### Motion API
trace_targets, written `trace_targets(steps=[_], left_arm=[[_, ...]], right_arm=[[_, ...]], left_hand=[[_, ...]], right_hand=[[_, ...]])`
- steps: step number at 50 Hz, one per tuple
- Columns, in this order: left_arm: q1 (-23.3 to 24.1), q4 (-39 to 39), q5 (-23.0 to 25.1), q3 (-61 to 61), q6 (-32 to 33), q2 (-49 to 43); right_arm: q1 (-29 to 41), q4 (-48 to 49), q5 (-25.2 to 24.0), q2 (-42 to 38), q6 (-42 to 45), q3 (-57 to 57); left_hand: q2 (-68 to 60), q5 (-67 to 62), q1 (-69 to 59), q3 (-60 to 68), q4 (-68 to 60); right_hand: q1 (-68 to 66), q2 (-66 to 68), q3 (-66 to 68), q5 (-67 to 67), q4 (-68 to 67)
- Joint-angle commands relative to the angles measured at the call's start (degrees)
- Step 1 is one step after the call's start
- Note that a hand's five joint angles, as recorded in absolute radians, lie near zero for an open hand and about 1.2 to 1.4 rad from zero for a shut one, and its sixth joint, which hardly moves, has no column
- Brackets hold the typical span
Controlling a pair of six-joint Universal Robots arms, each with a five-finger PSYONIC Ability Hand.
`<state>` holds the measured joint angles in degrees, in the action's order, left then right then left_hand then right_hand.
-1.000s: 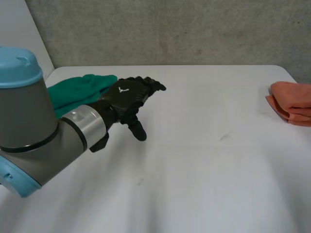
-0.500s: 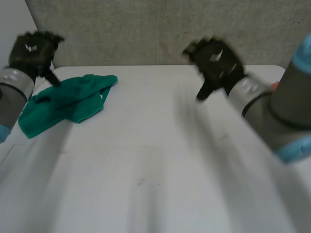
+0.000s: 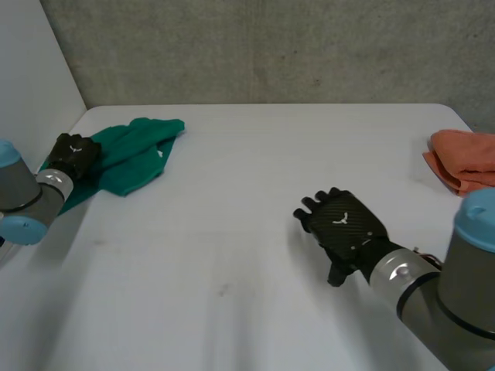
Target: Fold the laundry.
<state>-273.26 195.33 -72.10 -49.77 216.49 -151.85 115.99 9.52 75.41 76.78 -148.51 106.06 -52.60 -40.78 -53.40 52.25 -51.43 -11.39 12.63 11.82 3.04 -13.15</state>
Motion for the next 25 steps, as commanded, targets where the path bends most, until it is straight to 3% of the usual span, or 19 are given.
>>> trace_targets(steps=[1, 3, 6, 10, 15, 19, 21, 22, 23, 25], left_arm=[[3.9, 11.0, -12.7, -8.0, 1.2, 9.0], [7.0, 18.9, -13.5, -16.0, 0.3, 16.4], [11.0, 23.0, -13.3, -22.9, -2.8, 22.8], [19.2, 18.3, -12.5, -31.2, -13.4, 34.0], [29.1, 6.4, -4.2, -40.2, -28.5, 45.1], [34.4, 1.8, 1.4, -44.8, -32.6, 46.6], [36.4, 0.7, 2.5, -45.6, -32.4, 46.5], [37.5, -1.2, 2.5, -46.3, -31.7, 46.4], [37.8, -2.1, 2.4, -46.6, -31.3, 46.3], [38.1, -4.4, 2.2, -47.0, -30.2, 46.2]], right_arm=[[-5.6, 1.0, -0.4, 5.6, 0.0, 3.0], [-7.3, 1.0, -0.6, 6.4, 0.0, 3.3], [-8.7, 1.1, -0.6, 6.6, 0.0, 2.9], [-10.3, 1.1, -0.2, 6.7, -0.2, 1.7], [-12.1, 0.9, 0.3, 6.7, -0.6, -0.9], [-12.1, 0.9, 0.3, 6.7, -0.6, -1.6], [-12.0, 0.9, 0.4, 6.7, -0.8, -1.9], [-11.9, 0.8, 0.4, 6.7, -1.0, -2.2], [-11.9, 0.8, 0.4, 6.7, -1.0, -2.2], [-11.8, 0.9, 0.4, 6.6, -1.0, -2.3]], left_hand=[[-27.4, -29.2, -26.6, 27.7, -28.6], [-27.4, -29.2, -26.6, 27.7, -28.6], [-27.4, -29.2, -26.6, 27.7, -28.6], [-27.4, -29.2, -26.6, 27.7, -28.6], [-27.4, -29.2, -26.6, 27.7, -28.6], [-27.4, -29.2, -26.6, 27.7, -28.6], [0.2, -1.6, 1.0, 0.2, -1.0], [29.8, 28.0, 30.6, -29.5, 28.6], [37.4, 35.6, 38.2, -37.1, 36.3], [40.2, 38.4, 41.0, -39.9, 39.0]], right_hand=[[1.4, -2.6, -1.8, -3.0, 3.1], [1.4, -2.6, -1.8, -3.0, 3.1], [1.4, -2.6, -1.8, -3.0, 3.1], [1.4, -2.6, -1.8, -3.0, 3.1], [1.4, -2.6, -1.8, -3.0, 3.1], [1.4, -2.6, -1.8, -3.0, 3.1], [1.4, -2.6, -1.8, -3.0, 3.1], [1.4, -2.6, -1.8, -3.0, 3.1], [1.4, -2.6, -1.8, -3.0, 3.1], [1.4, -2.6, -1.8, -3.0, 3.1]])
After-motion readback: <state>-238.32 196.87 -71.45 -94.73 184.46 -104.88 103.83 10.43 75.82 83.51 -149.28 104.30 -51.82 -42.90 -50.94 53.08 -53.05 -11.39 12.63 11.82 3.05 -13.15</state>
